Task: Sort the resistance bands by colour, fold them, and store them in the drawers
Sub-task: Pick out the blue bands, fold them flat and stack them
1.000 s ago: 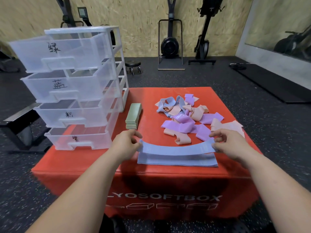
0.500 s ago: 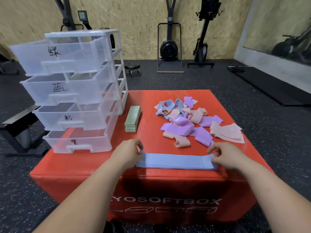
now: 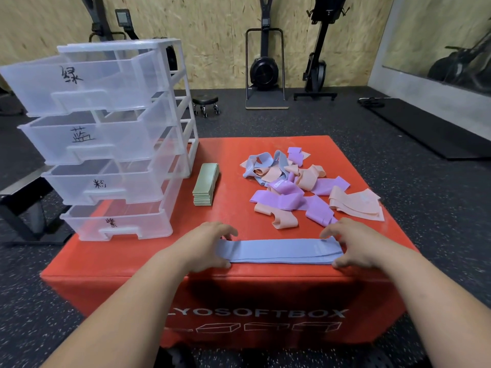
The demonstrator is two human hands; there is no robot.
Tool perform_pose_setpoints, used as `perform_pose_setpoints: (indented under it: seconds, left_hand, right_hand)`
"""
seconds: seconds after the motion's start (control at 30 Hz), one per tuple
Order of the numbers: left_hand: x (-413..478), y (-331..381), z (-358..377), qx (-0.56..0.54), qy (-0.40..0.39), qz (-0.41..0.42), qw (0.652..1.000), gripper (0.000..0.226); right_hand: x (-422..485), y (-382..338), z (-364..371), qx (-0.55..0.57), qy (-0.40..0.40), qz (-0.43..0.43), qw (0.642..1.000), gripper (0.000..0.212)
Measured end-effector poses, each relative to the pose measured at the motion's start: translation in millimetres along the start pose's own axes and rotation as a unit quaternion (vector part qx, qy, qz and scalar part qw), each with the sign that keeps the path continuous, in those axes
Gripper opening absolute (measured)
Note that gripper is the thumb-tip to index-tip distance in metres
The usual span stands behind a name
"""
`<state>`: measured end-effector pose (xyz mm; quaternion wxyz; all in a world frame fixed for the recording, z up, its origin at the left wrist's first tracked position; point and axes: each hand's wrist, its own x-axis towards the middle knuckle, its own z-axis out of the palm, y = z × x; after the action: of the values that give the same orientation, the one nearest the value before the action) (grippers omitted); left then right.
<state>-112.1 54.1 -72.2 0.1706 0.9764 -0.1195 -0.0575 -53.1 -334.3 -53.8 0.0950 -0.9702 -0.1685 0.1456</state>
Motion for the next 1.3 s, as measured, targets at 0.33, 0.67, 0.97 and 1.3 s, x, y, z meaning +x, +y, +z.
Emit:
perform_pose_setpoints:
  seconds: [0.33, 0.67, 0.97, 1.3]
  left_hand:
    - [0.1, -2.9, -1.7, 0.006, 0.011, 0.000, 1.000, 0.073]
    - [1.0, -5.0, -0.8, 0.007, 0.017, 0.014, 1.000, 0.071]
    - [2.3, -4.6, -0.7, 0.015, 0.016, 0.016, 1.000, 0.071]
    - [26.5, -0.1, -7.3, -0.011, 0.027, 0.032, 0.999, 0.065]
  right_hand:
    - [3.3, 3.2, 3.0, -0.003, 0.012, -0.031, 0.999, 0.076]
    - [1.6, 7.1, -0.8, 0.025, 0.027, -0.041, 0.998, 0.074]
    - [2.6, 6.4, -0.9, 0.020, 0.010, -0.038, 0.999, 0.063]
    - [24.7, -10.6, -13.5, 0.031, 0.071, -0.056, 0.995, 0.059]
